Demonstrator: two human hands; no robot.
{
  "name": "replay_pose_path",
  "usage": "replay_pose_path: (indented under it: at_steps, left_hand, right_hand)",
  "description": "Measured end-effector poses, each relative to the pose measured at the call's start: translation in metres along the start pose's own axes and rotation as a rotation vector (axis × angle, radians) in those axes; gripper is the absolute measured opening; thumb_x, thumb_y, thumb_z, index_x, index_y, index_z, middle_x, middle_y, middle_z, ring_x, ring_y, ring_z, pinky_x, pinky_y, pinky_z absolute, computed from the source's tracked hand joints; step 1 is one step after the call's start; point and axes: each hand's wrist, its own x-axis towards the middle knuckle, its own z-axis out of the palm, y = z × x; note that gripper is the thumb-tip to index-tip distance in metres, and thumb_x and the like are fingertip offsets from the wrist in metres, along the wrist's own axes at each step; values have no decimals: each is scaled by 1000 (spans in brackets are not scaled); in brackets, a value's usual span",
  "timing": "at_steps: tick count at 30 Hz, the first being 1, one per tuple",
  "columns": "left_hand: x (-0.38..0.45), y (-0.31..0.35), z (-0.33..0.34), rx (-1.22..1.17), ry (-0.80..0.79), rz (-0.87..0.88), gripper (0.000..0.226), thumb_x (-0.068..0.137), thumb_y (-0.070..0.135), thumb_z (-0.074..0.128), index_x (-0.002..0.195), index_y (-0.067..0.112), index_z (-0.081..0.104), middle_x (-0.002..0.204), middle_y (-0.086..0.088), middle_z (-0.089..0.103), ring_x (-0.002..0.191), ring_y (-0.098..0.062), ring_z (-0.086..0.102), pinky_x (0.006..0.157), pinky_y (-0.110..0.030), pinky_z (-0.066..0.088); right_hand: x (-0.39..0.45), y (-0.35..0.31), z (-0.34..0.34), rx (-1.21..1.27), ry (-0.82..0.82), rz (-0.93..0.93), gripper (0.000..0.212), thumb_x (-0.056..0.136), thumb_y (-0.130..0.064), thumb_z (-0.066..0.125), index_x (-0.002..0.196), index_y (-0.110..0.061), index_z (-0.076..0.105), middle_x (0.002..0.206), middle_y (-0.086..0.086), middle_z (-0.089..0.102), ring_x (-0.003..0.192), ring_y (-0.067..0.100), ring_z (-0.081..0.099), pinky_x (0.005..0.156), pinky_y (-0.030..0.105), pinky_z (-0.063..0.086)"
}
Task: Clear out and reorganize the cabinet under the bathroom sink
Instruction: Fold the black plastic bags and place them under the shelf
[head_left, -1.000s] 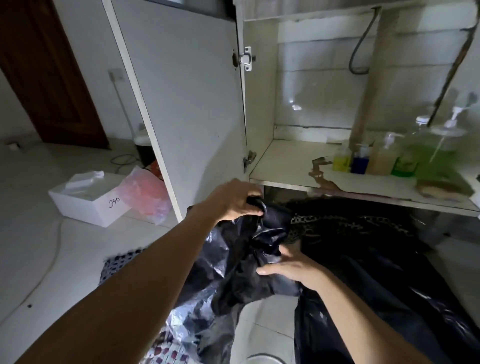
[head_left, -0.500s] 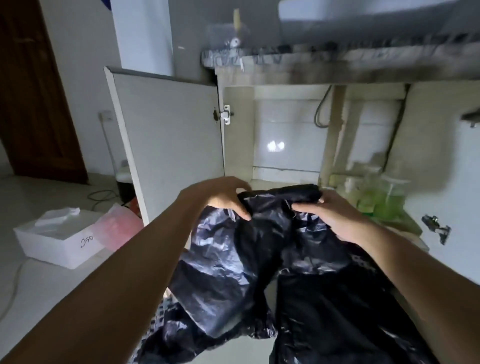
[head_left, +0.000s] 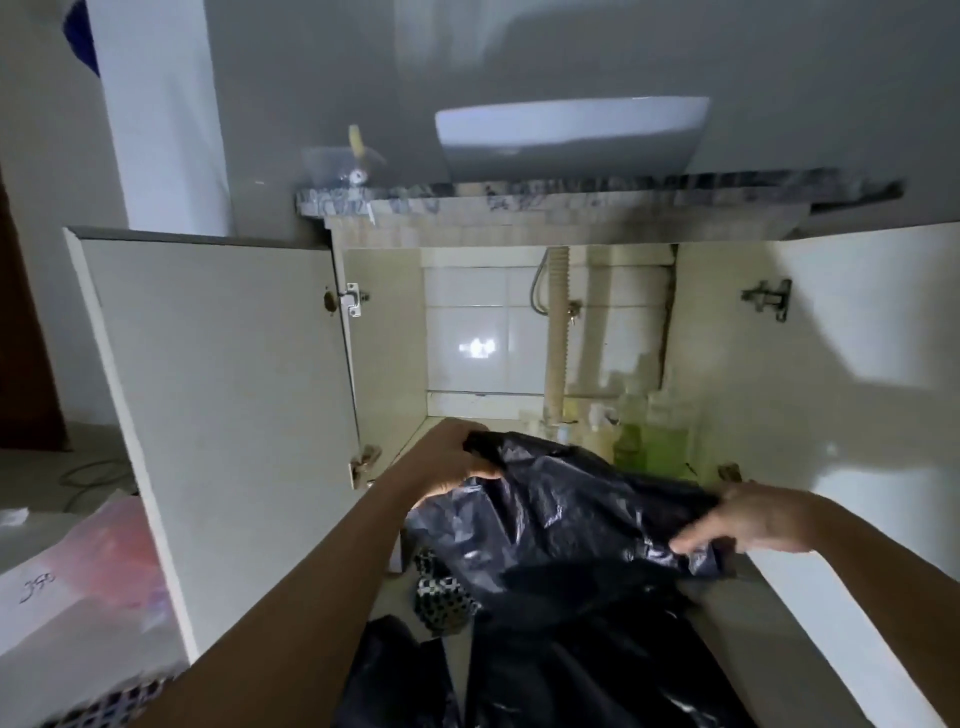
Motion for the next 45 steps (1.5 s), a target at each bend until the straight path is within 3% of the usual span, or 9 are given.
replay_pose_path:
  at_steps: [8, 12, 16, 21, 24, 29, 35, 38, 45]
  left_hand:
    - [11, 46, 28, 182, -9, 240, 39, 76, 8, 76, 112, 17, 67, 104, -5, 68, 94, -18, 60, 83, -27, 46]
    - [9, 55, 30, 227, -41, 312, 43, 76, 8, 76, 116, 19, 66, 108, -4, 68, 97, -17, 60, 82, -25, 46]
    - [5, 58, 29, 238, -129, 343, 40, 75, 7, 75, 112, 21, 68, 99, 1, 69, 87, -13, 62, 77, -23, 50]
    - [3, 46, 26, 260, -217, 292, 44, 75, 6, 76, 115, 21, 66, 97, 1, 67, 86, -13, 62, 75, -20, 47]
    - [2, 39, 22, 259, -211, 270, 45, 75, 8, 77, 116, 21, 66, 107, -3, 69, 93, -15, 62, 84, -26, 48]
    - [1, 31, 19, 330, -249, 139, 45, 74, 12, 79, 117, 19, 65, 113, -3, 68, 101, -20, 62, 92, -31, 46]
    - [-3, 12, 29, 463, -518, -48, 43, 72, 29, 80, 112, 18, 67, 98, 5, 69, 94, -18, 61, 88, -33, 49]
    - [-2, 5, 38, 464, -524, -79, 32, 74, 24, 79, 104, 16, 70, 79, 12, 63, 85, -17, 59, 73, -25, 42]
    - [31, -18, 86, 560, -260, -74, 30, 91, 18, 56, 119, 14, 66, 126, -11, 61, 118, -26, 53, 92, -27, 41]
  right_hand:
    - [-21, -22, -19, 56, -140, -19, 134, 35, -33, 96, 147, -21, 25, 145, 4, 39, 133, 24, 40, 110, 35, 37]
    - [-24, -60, -8, 68, -38, -220, 98, 74, -20, 77, 150, -24, 15, 158, 1, 18, 145, 21, 18, 111, 33, 20]
    - [-11, -64, 16, 122, -139, -138, 57, 76, -9, 74, 125, -26, 51, 128, 4, 56, 118, 23, 52, 104, 37, 37]
    - [-2, -59, 26, 45, -143, -11, 47, 62, -21, 81, 107, -28, 65, 117, 11, 66, 108, 29, 61, 98, 41, 47]
    - [-6, -64, 25, 30, -166, -33, 39, 68, -17, 79, 101, -28, 62, 99, 4, 68, 86, 19, 65, 84, 34, 52]
    - [-19, -71, 23, -363, -110, 71, 69, 72, -32, 78, 132, -16, 49, 133, -5, 51, 125, 23, 50, 107, 35, 39]
    - [-8, -63, 20, -837, 129, 23, 31, 76, -30, 73, 73, -12, 49, 77, 1, 50, 63, 14, 46, 56, 26, 34]
    - [0, -51, 17, -884, 139, 52, 33, 74, -31, 74, 71, -14, 46, 76, 2, 50, 62, 14, 46, 55, 26, 35]
    - [40, 2, 7, -861, 424, 62, 29, 83, -16, 63, 64, -10, 42, 62, 1, 41, 56, 17, 45, 56, 27, 42]
